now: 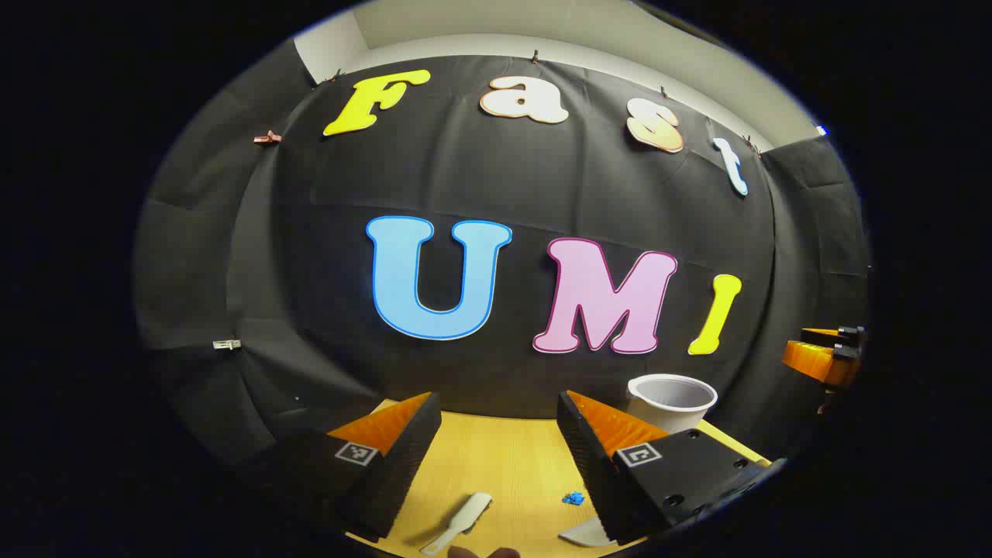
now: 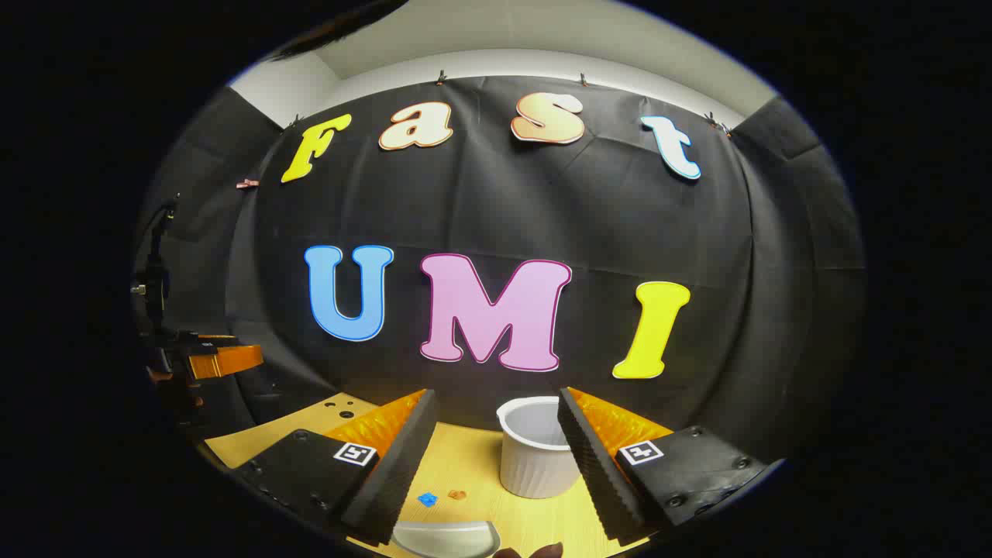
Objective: Pick up the small broom and dustpan from the desktop, sweep the trash into the dustpan with the broom, and then empty the trash into the garbage bin.
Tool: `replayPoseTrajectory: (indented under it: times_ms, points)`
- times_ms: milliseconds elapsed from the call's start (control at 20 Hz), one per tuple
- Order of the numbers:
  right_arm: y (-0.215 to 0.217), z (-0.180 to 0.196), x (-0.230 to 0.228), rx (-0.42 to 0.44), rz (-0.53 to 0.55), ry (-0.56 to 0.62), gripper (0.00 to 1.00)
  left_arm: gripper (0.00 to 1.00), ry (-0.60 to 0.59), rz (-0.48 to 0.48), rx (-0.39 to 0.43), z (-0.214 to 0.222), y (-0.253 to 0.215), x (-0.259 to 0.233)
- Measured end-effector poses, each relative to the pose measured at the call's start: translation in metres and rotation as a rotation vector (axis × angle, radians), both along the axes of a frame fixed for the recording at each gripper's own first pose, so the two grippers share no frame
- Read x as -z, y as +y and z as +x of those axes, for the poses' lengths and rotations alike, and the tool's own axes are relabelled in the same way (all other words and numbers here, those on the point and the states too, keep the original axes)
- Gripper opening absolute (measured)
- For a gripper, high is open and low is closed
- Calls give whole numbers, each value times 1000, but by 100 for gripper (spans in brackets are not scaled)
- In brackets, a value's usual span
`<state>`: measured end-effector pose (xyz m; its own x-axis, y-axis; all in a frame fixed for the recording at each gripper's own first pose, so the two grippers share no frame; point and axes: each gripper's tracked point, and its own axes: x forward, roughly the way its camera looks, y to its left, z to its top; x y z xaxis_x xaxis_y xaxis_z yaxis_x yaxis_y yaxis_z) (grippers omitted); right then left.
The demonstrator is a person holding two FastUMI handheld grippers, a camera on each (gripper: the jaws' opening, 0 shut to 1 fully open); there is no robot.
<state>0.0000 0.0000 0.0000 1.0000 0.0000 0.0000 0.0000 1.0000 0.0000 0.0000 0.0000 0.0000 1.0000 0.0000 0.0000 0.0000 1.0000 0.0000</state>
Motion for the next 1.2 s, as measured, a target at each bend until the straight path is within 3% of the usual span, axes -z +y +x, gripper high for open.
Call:
replayPoseTrajectory:
  times_ms: [400, 700, 1000, 1200]
  points:
    - [7, -8, -3, 66, -15, -16, 98, 95, 10, -1, 51, 5, 13, 8]
    - [6, 1, 11, 52, 26, 15, 97, 96, 17, 12, 50, 13, 11, 10]
    - [15, -4, 57, -68, -3, 163, 98, 96, 39, 12, 27, 22, 6, 21]
    - [31, -34, 133, -223, -49, 413, 98, 96, 59, 14, 11, 27, 8, 31]
